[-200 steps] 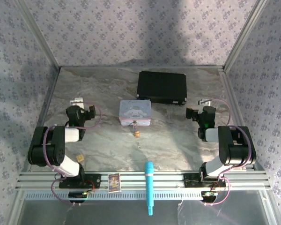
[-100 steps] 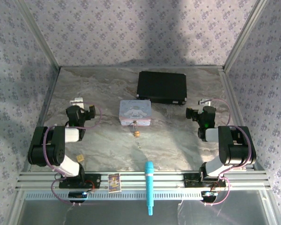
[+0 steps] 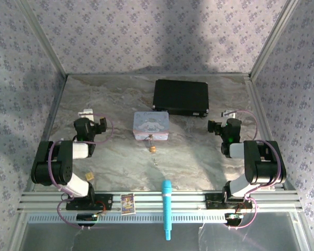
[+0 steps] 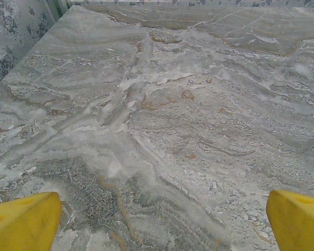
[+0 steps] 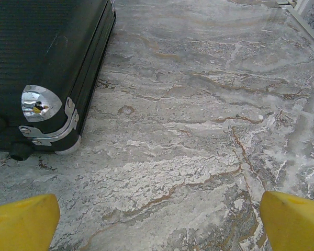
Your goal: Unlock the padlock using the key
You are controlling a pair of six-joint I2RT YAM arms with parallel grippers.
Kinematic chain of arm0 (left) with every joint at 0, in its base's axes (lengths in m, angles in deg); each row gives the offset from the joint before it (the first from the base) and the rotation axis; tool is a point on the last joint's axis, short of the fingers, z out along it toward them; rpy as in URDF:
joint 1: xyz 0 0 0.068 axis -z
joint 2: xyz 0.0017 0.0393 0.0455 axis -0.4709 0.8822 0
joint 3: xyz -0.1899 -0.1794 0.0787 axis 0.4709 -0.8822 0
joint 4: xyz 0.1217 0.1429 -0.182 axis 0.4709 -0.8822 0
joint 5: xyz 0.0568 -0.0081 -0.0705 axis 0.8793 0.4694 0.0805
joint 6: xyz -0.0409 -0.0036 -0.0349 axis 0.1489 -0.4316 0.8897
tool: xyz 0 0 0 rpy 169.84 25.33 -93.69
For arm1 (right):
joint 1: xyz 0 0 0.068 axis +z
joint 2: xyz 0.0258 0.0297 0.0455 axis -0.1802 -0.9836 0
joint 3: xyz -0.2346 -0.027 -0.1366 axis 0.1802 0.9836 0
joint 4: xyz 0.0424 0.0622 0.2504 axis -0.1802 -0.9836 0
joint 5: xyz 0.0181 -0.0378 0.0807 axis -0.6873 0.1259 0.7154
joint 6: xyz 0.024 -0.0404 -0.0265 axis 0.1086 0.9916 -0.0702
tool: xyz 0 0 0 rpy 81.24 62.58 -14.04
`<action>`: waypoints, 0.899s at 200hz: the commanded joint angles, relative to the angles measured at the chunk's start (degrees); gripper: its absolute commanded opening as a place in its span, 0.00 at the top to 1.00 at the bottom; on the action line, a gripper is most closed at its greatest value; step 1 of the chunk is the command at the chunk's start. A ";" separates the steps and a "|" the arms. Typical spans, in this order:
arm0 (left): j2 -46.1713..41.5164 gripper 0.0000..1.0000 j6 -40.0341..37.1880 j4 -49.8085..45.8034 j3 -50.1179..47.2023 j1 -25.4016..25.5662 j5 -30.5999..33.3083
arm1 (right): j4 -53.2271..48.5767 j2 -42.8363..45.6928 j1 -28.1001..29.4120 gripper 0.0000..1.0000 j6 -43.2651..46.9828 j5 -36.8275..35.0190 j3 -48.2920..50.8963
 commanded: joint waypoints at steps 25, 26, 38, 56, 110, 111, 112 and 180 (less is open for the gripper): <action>0.29 0.00 -0.38 2.25 0.08 -0.01 -1.14 | 1.08 0.21 -0.43 0.01 0.96 0.86 -1.04; 0.26 0.00 -0.32 2.34 0.05 -0.01 -1.08 | 1.08 0.24 -0.43 0.01 0.96 0.87 -1.07; -0.28 0.00 0.20 2.57 -0.34 -0.01 -0.11 | 1.29 0.40 -0.44 0.01 0.86 1.19 -0.90; -2.64 0.00 0.23 1.88 -0.88 -0.08 0.08 | -0.77 1.61 -0.36 0.01 1.04 1.24 -1.59; -19.61 0.00 6.03 -18.57 2.42 -0.01 2.91 | -15.94 14.40 -0.24 0.01 -0.74 1.42 -4.65; -19.88 0.00 6.27 -19.10 2.63 -0.01 2.79 | -16.13 14.72 -0.25 0.01 -0.99 1.41 -4.63; -20.24 0.00 6.47 -19.37 2.87 -0.01 2.73 | -16.32 15.06 -0.34 0.01 -1.11 1.50 -4.62; -37.27 0.00 34.97 -40.08 6.29 -0.30 -11.88 | -43.45 27.94 -2.62 0.01 -16.58 15.22 -12.44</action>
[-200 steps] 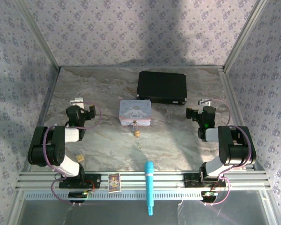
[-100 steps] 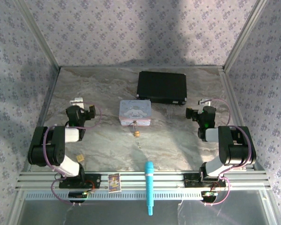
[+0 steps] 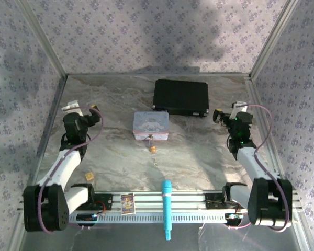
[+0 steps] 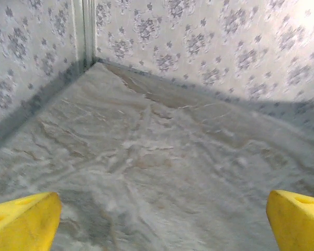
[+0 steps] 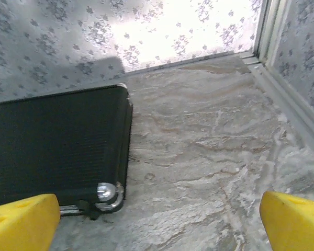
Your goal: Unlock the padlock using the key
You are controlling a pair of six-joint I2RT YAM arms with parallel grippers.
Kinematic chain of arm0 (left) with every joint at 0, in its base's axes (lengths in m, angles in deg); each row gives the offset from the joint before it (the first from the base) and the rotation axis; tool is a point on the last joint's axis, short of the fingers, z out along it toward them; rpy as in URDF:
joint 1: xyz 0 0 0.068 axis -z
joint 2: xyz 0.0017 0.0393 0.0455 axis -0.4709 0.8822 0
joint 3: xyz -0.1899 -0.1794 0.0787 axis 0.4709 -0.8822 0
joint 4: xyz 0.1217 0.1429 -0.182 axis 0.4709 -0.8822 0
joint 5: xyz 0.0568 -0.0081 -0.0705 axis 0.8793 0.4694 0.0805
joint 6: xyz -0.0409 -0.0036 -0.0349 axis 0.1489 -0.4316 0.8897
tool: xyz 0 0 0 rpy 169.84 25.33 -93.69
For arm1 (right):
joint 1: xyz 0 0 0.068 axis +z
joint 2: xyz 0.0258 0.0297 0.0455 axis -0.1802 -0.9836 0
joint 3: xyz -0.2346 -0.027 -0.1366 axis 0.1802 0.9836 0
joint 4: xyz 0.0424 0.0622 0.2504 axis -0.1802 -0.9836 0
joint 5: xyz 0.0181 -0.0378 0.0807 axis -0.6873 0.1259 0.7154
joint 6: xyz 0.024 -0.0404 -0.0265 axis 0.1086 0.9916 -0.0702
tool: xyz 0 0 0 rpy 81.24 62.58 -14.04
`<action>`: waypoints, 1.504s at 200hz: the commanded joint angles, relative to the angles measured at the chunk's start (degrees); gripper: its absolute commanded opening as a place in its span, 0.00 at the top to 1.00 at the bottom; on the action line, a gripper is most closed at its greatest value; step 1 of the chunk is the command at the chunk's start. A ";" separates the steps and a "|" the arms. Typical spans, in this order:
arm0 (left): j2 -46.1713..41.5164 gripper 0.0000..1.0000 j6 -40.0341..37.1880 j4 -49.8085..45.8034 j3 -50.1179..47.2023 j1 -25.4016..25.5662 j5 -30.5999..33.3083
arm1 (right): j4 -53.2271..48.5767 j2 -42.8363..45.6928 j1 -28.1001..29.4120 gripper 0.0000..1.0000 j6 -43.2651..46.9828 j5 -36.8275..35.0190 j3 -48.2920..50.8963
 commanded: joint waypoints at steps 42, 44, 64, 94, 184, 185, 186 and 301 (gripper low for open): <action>-7.60 0.00 21.97 -25.53 3.40 7.19 -16.76 | -27.09 -0.16 11.15 0.05 -8.64 14.79 -7.44; -7.55 0.00 22.11 -25.95 3.45 7.80 -16.89 | -27.64 -0.27 12.05 0.05 -8.70 14.29 -7.82; -7.60 0.00 25.11 -26.10 2.56 13.14 -19.23 | -30.82 -1.15 22.27 0.05 -8.50 10.27 -9.42; -7.27 0.00 29.85 -24.56 0.91 22.92 -20.63 | -32.48 -3.68 36.23 0.11 -11.22 5.71 -10.37; -5.89 0.04 37.83 -17.70 -4.93 44.14 -10.87 | -24.42 -20.34 62.05 0.50 -19.06 -2.94 -12.91; -5.92 0.04 37.89 -17.71 -4.95 44.15 -10.77 | -24.41 -20.61 62.15 0.50 -19.12 -2.89 -13.01; -5.99 0.04 38.01 -17.71 -5.01 44.11 -10.71 | -24.40 -20.87 62.24 0.50 -19.11 -2.86 -13.10; -8.03 0.05 37.27 -20.85 -6.06 43.42 -8.08 | -28.28 -34.73 67.16 0.65 -20.13 -10.84 -19.49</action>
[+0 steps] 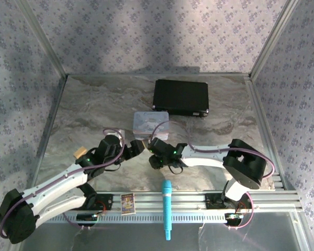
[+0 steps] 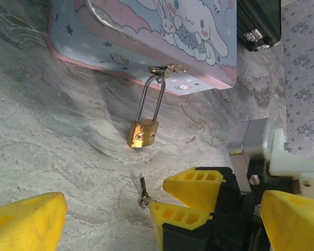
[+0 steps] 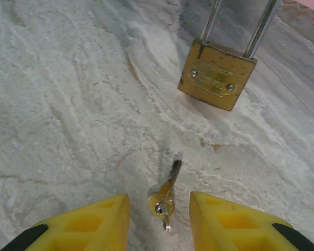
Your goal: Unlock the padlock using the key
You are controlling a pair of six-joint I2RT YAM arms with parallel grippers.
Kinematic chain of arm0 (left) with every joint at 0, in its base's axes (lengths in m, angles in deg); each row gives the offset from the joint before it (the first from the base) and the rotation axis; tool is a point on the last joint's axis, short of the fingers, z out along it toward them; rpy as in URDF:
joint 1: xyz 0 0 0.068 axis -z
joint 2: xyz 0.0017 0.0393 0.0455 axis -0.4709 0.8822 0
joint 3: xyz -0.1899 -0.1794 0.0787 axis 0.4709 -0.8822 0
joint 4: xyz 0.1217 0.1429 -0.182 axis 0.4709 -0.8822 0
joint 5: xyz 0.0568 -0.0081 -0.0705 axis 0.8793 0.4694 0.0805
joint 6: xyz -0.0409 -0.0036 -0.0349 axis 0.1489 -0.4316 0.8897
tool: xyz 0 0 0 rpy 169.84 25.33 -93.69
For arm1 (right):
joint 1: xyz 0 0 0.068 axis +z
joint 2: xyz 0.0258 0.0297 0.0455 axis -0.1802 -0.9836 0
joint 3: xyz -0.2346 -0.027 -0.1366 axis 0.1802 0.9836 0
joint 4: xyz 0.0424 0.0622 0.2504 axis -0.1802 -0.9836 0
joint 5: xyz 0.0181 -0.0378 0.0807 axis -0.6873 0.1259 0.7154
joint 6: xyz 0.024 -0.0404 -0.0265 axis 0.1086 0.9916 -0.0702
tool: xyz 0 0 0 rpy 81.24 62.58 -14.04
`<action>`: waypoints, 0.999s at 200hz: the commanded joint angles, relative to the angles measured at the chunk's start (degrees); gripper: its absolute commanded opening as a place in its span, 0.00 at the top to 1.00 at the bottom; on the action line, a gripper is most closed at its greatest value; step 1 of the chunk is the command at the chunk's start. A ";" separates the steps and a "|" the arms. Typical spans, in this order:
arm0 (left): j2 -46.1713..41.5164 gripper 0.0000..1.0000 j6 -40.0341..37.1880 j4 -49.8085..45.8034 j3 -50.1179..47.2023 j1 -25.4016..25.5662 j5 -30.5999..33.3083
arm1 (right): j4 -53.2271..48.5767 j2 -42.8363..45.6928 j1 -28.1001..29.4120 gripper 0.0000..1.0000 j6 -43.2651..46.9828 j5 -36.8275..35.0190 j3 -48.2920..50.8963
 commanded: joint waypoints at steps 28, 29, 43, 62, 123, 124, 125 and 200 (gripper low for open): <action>-1.32 0.05 0.72 -0.26 -0.99 -0.23 1.44 | -3.13 -3.21 1.75 0.68 -1.07 -3.11 -2.45; -1.41 0.05 0.70 -0.30 -0.99 -0.20 1.44 | -3.14 -3.24 1.79 0.68 -1.10 -3.18 -2.50; -1.69 0.05 0.77 -0.70 -0.98 -0.19 1.75 | -3.73 -3.94 2.65 0.68 -1.75 -4.30 -2.71; -1.88 0.05 0.77 -0.94 -1.16 -0.20 2.32 | -3.82 -4.91 3.12 0.72 -2.94 -5.50 -2.20; -1.89 0.09 2.29 -0.14 -1.74 -0.09 2.43 | -1.31 -3.89 1.04 0.94 -1.41 -0.99 -0.08; -1.91 0.10 2.32 -0.02 -1.76 -0.13 2.42 | -1.18 -3.67 0.95 0.94 -1.31 -0.71 0.05; -1.92 0.10 2.38 0.13 -1.81 -0.11 2.37 | -0.79 -3.29 0.78 0.94 -1.07 -0.24 0.29; 3.07 0.29 26.81 19.99 -9.83 4.95 6.06 | 5.94 5.71 -5.24 0.99 1.08 11.41 5.67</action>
